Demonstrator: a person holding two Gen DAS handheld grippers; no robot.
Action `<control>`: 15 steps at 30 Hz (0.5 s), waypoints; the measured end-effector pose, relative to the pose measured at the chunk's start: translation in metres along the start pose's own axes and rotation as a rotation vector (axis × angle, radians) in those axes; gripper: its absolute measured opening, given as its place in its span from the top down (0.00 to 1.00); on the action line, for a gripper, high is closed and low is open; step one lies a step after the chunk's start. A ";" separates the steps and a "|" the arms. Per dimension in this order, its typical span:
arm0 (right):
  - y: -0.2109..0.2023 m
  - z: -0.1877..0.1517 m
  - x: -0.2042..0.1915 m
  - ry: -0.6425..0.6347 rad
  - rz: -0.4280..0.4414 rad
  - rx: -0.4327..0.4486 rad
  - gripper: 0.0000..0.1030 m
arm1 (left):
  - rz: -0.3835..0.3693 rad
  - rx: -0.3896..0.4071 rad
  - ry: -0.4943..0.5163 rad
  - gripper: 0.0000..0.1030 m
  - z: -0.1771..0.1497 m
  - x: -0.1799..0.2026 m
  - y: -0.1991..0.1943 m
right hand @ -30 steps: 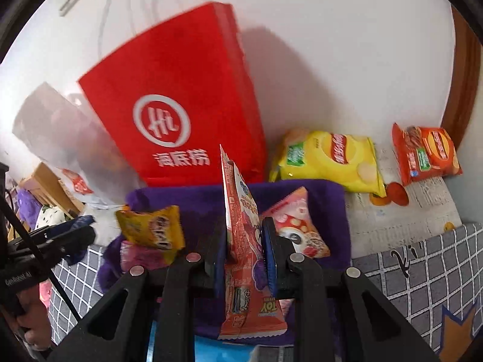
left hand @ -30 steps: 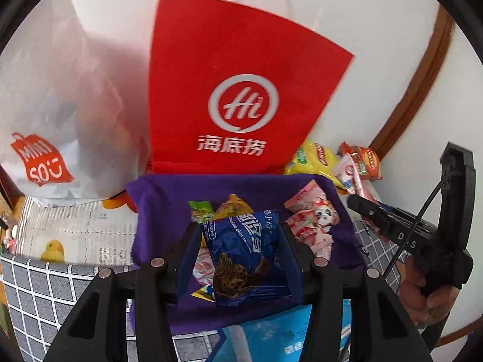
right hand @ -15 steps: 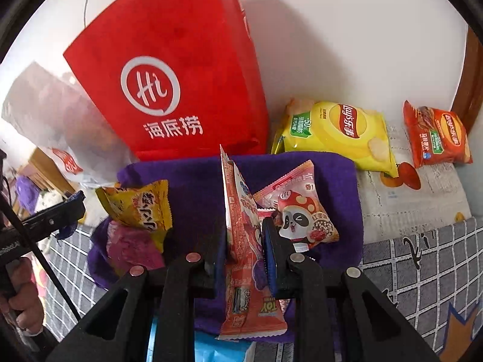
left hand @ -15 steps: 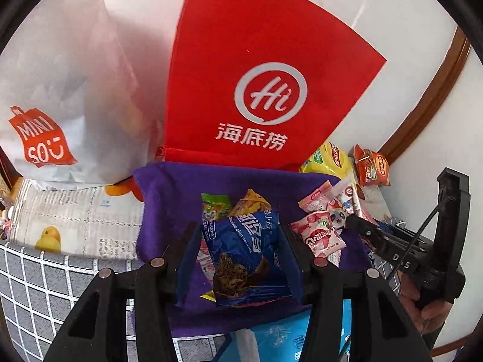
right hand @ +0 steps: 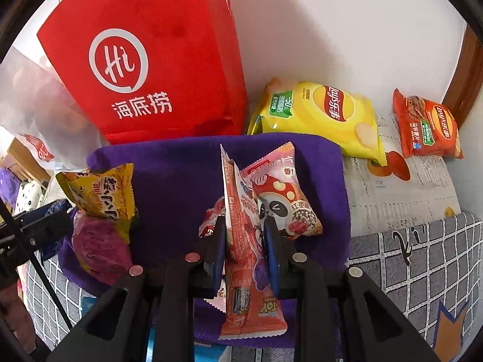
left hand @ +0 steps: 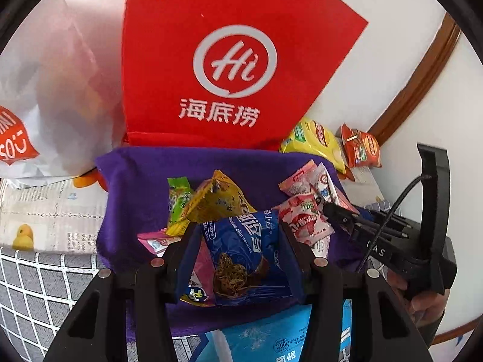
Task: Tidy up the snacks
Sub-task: 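Lower both packets onto the towel and open both tools to release them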
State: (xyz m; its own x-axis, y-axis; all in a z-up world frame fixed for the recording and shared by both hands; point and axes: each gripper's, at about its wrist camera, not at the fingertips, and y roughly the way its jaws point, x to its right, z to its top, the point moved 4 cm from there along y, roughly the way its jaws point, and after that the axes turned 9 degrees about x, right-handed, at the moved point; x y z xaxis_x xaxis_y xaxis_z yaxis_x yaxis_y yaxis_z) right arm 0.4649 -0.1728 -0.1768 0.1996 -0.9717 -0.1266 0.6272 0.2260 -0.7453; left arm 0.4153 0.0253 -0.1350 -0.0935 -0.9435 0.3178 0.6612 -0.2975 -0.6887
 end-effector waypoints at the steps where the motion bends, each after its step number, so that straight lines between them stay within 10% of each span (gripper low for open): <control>1: 0.001 0.000 0.000 0.001 0.000 -0.002 0.76 | 0.006 -0.004 0.000 0.52 -0.001 0.000 0.001; 15: -0.007 0.003 -0.007 -0.004 0.015 0.023 0.58 | 0.056 -0.043 -0.002 0.51 -0.008 -0.001 0.019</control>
State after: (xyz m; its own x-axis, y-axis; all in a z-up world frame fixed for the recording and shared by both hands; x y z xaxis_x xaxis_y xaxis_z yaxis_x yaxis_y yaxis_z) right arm 0.4615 -0.1670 -0.1682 0.2120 -0.9680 -0.1347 0.6417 0.2418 -0.7278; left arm 0.4221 0.0190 -0.1536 -0.0554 -0.9586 0.2795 0.6331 -0.2502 -0.7325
